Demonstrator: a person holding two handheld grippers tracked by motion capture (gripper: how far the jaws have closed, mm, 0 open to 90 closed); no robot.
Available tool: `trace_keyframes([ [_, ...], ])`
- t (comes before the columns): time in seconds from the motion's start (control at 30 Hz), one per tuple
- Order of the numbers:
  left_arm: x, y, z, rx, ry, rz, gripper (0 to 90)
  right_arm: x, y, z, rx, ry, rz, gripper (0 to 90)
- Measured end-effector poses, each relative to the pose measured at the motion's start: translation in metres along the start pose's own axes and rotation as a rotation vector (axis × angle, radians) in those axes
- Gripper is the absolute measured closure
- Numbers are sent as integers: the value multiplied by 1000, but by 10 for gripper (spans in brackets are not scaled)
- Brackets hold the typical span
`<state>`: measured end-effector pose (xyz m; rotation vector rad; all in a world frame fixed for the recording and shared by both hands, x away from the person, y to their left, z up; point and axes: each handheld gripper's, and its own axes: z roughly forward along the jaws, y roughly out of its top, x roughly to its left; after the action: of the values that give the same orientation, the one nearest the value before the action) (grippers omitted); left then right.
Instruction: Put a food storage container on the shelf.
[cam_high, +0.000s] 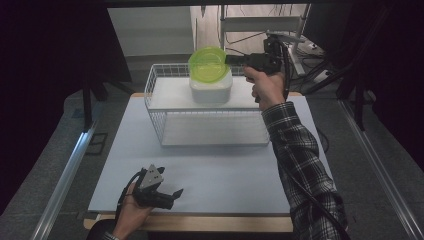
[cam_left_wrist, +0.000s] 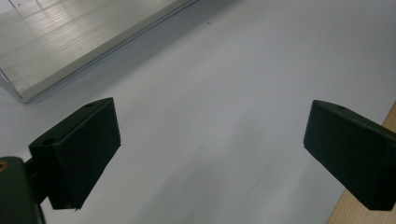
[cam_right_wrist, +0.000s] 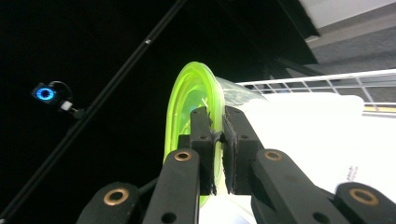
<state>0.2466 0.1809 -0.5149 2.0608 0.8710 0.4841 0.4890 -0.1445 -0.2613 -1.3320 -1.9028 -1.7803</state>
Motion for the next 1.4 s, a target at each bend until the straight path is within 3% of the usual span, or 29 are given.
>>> trace_keyframes([
  [0.17, -1, 0, 0, 1, -2, 2, 34, 7, 5, 5, 2, -118, -45, 801],
  [0.33, 0, 0, 0, 2, -6, 1, 34, 7, 7, 10, -14, -188, -40, 789],
  [0.5, -1, 0, 1, 4, -9, 3, 34, 4, 7, 14, -36, -227, -24, 766],
  [0.73, -1, 0, 1, 6, -12, 7, 34, 1, 7, 14, -64, -241, 3, 714],
  [0.9, -1, 0, 1, 4, -12, 5, 34, 0, 7, 12, -73, -223, -13, 637],
  [1.23, 0, 0, 0, -7, -13, -4, 33, 6, 3, 8, -43, -229, -157, 321],
  [1.4, 0, 0, 0, -8, -14, -6, 32, 6, -4, 6, -19, -221, -230, 230],
])
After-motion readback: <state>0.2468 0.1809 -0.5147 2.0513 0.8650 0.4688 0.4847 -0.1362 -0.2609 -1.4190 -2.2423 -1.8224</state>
